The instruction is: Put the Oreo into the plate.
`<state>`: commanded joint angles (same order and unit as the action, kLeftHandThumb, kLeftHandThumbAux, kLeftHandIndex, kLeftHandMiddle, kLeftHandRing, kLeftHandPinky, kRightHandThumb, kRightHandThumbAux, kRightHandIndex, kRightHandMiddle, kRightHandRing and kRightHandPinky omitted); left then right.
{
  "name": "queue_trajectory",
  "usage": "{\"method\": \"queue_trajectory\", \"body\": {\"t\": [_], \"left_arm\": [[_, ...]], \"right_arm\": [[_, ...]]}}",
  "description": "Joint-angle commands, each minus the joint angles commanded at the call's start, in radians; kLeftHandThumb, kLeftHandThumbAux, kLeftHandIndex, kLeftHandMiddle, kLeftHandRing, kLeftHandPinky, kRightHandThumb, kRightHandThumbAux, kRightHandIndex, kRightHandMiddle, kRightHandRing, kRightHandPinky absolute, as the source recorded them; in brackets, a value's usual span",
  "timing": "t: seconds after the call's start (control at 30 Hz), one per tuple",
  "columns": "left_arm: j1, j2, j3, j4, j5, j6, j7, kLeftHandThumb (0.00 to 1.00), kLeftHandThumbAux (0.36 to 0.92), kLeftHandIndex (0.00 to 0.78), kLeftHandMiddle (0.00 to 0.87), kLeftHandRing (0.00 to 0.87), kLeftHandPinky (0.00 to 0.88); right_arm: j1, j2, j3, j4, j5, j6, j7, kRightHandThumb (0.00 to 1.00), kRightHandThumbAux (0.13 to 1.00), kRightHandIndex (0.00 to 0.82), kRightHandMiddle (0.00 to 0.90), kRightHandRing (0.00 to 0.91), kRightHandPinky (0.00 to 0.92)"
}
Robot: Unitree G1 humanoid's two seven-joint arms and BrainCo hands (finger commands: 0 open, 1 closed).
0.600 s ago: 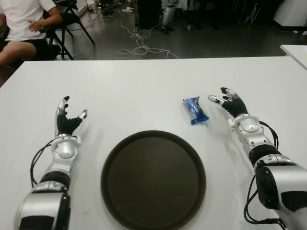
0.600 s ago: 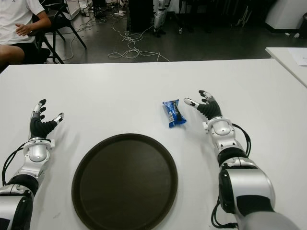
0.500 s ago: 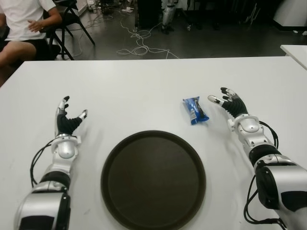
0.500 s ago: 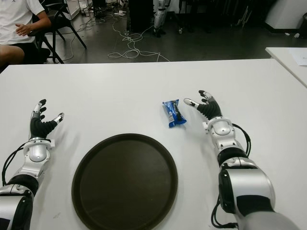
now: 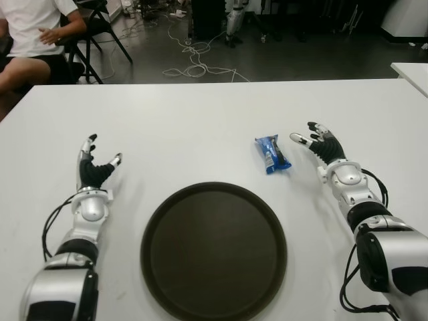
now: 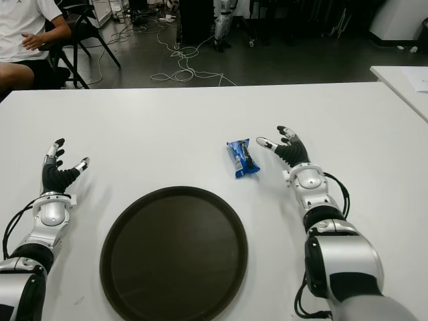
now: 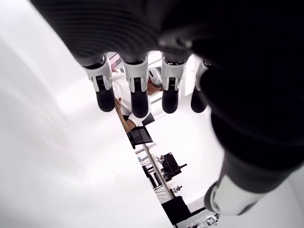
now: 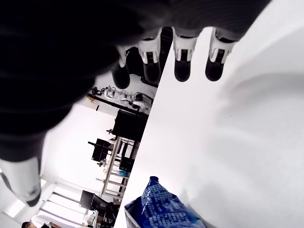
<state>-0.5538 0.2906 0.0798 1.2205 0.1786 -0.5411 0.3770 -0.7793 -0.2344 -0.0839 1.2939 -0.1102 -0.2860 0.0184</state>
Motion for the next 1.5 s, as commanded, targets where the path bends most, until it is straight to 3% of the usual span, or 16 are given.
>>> {"method": "queue_trajectory", "body": {"t": [0.13, 0.47, 0.97, 1.13, 1.3, 1.5], "left_arm": [[0.000, 0.001, -0.002, 0.000, 0.003, -0.001, 0.005, 0.000, 0.777, 0.071, 0.098, 0.070, 0.041], [0.000, 0.000, -0.001, 0.000, 0.003, -0.002, 0.007, 0.000, 0.784, 0.076, 0.105, 0.083, 0.063], [0.000, -0.006, -0.002, 0.000, 0.003, 0.007, 0.014, 0.000, 0.762, 0.068, 0.090, 0.060, 0.033], [-0.003, -0.005, 0.000, 0.002, 0.001, 0.011, 0.015, 0.000, 0.766, 0.075, 0.105, 0.078, 0.053], [-0.002, -0.007, -0.003, -0.001, 0.005, 0.016, 0.019, 0.000, 0.769, 0.075, 0.102, 0.075, 0.048], [-0.002, -0.009, -0.002, -0.004, 0.002, 0.016, 0.016, 0.000, 0.776, 0.073, 0.098, 0.070, 0.040]], "right_arm": [[0.000, 0.001, 0.000, 0.000, 0.001, -0.003, -0.002, 0.000, 0.582, 0.091, 0.038, 0.000, 0.000], [0.002, 0.001, -0.002, -0.001, 0.004, -0.010, 0.006, 0.000, 0.574, 0.043, 0.013, 0.000, 0.000], [0.004, -0.002, 0.002, 0.002, -0.004, -0.008, -0.008, 0.000, 0.557, 0.068, 0.024, 0.000, 0.000], [0.052, 0.020, 0.134, -0.041, -0.155, -0.094, -0.215, 0.000, 0.549, 0.062, 0.016, 0.000, 0.000], [0.048, -0.001, 0.251, -0.051, -0.299, -0.165, -0.396, 0.000, 0.566, 0.040, 0.003, 0.000, 0.000], [0.038, -0.017, 0.308, -0.032, -0.368, -0.180, -0.492, 0.000, 0.641, 0.005, 0.000, 0.000, 0.000]]}}
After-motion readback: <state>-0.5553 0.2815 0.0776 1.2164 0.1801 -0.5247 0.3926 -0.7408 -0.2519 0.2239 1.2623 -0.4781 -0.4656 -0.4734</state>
